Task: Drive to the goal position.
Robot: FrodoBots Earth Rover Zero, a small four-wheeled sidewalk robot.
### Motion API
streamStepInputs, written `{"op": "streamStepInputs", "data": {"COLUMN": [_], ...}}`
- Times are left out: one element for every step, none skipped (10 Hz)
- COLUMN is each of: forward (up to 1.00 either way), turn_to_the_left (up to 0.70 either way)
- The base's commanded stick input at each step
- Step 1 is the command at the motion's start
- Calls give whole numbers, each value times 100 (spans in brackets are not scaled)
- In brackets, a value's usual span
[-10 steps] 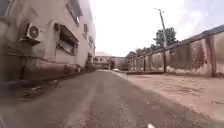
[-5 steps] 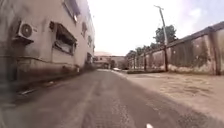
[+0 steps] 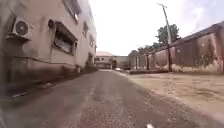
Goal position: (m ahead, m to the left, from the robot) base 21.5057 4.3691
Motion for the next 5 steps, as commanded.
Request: {"op": "streamStepInputs", "data": {"forward": [70, 70, 70, 70, 70], "turn_to_the_left": [0, 0, 0, 0, 0]}}
